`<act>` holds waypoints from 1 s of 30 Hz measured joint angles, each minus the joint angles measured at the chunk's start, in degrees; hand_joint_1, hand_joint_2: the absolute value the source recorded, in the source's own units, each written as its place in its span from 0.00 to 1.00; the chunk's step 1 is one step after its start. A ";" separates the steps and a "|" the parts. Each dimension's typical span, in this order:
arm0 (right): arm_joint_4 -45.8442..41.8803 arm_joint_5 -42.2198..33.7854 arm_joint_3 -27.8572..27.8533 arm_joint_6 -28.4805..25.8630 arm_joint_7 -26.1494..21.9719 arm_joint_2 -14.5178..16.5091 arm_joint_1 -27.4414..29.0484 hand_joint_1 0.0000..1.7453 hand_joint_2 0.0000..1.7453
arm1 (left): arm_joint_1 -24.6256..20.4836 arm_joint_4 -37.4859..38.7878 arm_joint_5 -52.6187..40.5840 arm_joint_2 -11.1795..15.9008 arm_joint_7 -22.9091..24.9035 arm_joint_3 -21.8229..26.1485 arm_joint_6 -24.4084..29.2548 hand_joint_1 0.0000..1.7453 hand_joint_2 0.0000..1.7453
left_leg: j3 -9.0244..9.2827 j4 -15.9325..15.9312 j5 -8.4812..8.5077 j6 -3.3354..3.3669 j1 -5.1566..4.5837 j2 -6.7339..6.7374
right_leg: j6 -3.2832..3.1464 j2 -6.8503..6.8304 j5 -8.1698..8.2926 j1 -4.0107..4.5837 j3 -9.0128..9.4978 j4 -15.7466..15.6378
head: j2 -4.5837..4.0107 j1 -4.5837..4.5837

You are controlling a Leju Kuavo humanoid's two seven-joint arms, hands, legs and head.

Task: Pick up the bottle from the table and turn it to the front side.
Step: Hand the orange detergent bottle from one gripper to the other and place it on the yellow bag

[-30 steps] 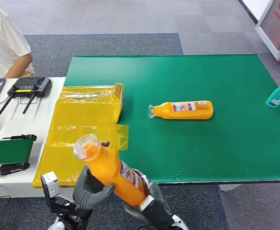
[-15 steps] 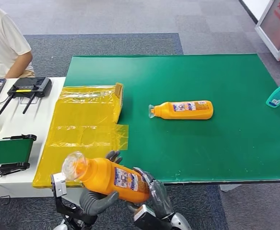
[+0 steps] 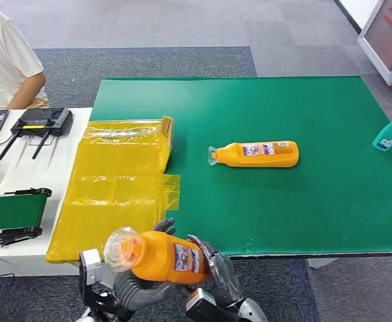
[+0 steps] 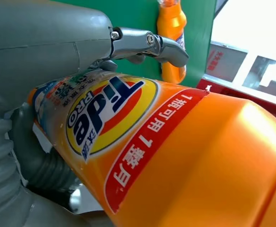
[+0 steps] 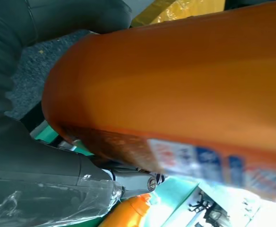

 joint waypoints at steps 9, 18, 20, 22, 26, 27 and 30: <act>3.11 -0.27 0.58 0.58 3.22 0.44 -0.54 1.00 1.00 | -1.02 -1.37 -19.17 0.98 -0.79 -2.90 6.28 0.00 1.00 | 0.00 0.00 0.01 -0.01 0.00 0.00 | 0.00 0.00 0.00 0.01 -0.01 0.00 | 0.00 -0.01; 5.79 2.54 0.58 -1.14 4.42 1.24 -0.92 1.00 1.00 | -1.10 -2.27 -23.14 0.85 -0.67 -3.60 7.87 1.00 1.00 | 0.00 0.00 0.00 -0.01 0.00 0.01 | 0.00 0.01 0.00 0.00 -0.01 0.00 | 0.00 0.00; 6.63 3.36 0.58 -2.06 4.30 1.53 -1.05 1.00 1.00 | -1.07 -2.27 -22.68 0.85 -0.47 -3.59 7.85 1.00 1.00 | 0.00 0.00 0.01 -0.01 0.00 0.01 | 0.00 0.00 0.00 0.01 -0.01 0.00 | 0.00 0.00; 7.39 3.67 0.58 -2.80 4.07 1.81 -1.18 1.00 1.00 | -1.04 -2.26 -22.32 0.85 -0.41 -3.52 7.89 1.00 1.00 | 0.00 0.00 0.01 -0.01 0.01 0.01 | 0.00 0.00 0.00 0.01 -0.01 0.00 | 0.00 -0.01; 8.81 3.58 0.58 -3.74 3.39 2.39 -1.48 1.00 1.00 | -1.04 -2.25 -21.61 0.86 -0.40 -3.41 7.97 1.00 1.00 | 0.00 0.00 0.01 -0.01 0.01 0.01 | 0.00 0.00 0.00 0.01 -0.01 0.00 | 0.00 0.01; 9.13 3.43 0.58 -4.01 3.11 2.54 -1.54 1.00 1.00 | -1.05 -2.25 -21.46 0.86 -0.39 -3.39 8.03 1.00 1.00 | 0.00 0.00 0.01 -0.01 0.01 0.01 | 0.00 0.00 0.00 0.01 -0.01 0.00 | 0.00 0.01; 10.21 2.81 0.58 -4.67 2.23 3.01 -1.71 1.00 1.00 | -1.06 -2.23 -21.33 0.88 -0.38 -3.30 8.32 1.00 1.00 | 0.00 0.00 0.01 -0.01 0.00 0.01 | 0.00 0.00 0.00 0.01 -0.01 0.00 | 0.00 -0.01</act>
